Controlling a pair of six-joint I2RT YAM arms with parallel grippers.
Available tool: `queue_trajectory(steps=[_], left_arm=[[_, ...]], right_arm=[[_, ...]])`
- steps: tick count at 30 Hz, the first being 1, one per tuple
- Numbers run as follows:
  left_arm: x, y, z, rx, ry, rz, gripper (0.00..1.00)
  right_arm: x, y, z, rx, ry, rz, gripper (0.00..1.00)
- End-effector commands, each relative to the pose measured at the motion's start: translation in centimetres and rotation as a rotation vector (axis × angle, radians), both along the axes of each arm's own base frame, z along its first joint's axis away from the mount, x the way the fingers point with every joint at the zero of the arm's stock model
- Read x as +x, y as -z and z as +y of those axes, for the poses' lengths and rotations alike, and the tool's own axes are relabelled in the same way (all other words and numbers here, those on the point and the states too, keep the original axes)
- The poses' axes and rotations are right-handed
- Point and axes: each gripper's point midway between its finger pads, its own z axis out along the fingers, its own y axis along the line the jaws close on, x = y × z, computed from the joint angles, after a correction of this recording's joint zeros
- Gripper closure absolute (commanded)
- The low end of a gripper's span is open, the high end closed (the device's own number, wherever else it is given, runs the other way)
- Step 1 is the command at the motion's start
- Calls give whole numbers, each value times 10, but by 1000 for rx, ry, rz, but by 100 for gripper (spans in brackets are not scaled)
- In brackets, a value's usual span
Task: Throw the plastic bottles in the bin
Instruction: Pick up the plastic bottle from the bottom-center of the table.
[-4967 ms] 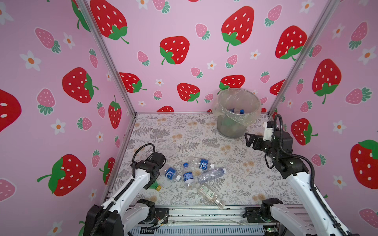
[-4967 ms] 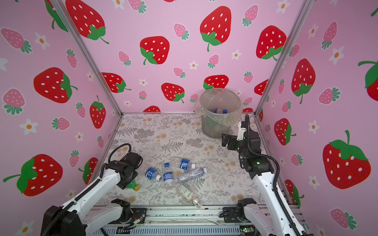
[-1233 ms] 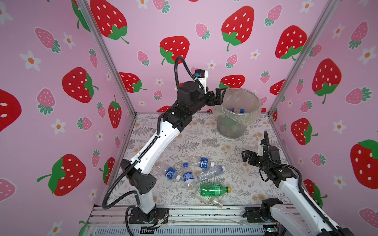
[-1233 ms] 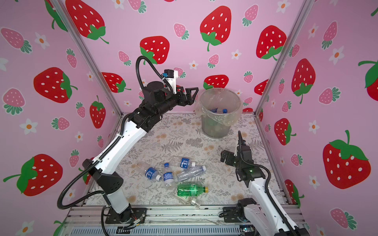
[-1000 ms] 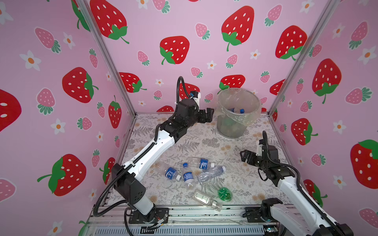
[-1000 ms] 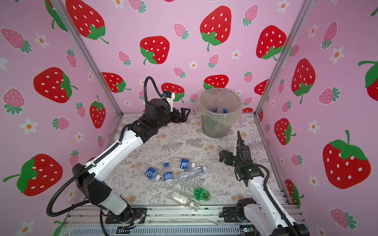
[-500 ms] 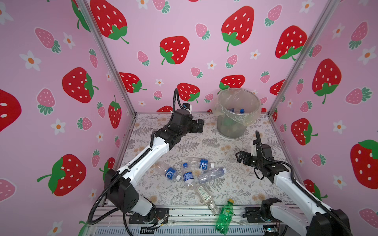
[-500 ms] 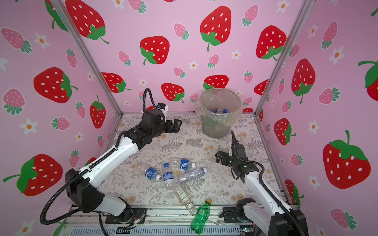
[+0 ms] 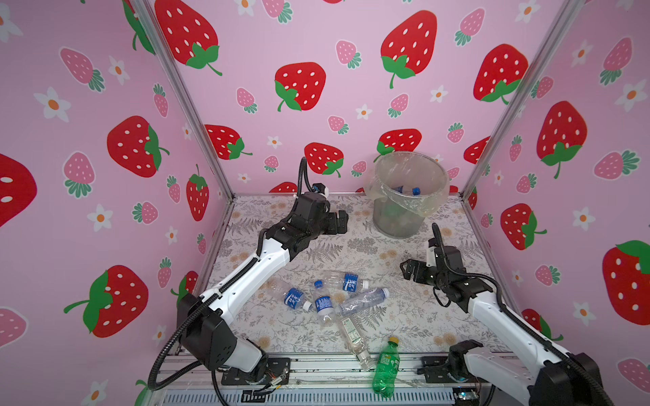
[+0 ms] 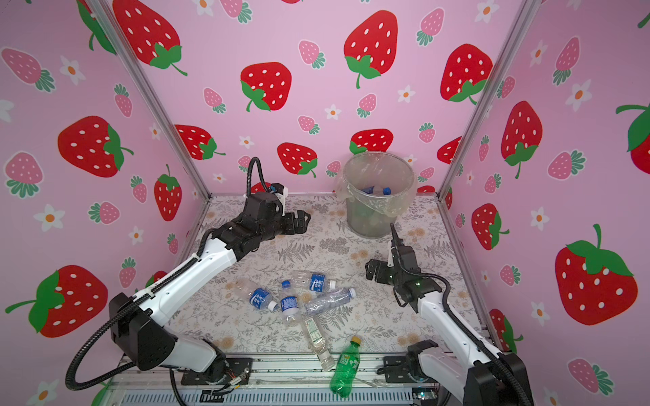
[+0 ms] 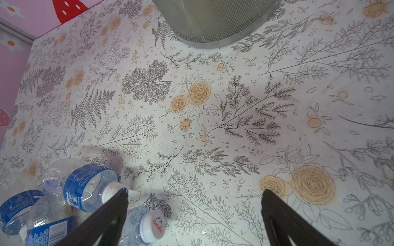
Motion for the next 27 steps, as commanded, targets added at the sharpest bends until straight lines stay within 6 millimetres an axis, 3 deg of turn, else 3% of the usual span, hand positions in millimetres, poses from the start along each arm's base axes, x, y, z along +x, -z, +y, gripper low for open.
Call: queue_trajectory(steps=[1,7,15,19,27], left_arm=[[-12,-1,8,7,-1,17,1],[-30,6,20,48,12,38,1],[-47,6,32,105,37,37,1],[-52,7,39,141,44,30,1],[-60,13,44,175,68,34,1]], right_arm=[[0,-5,1,-37,-6,6,1],[-23,2,0,-64,5,95,1],[-82,20,9,-45,25,261,1],[-103,19,8,-34,92,260,1],[-148,41,32,-61,111,354,1]])
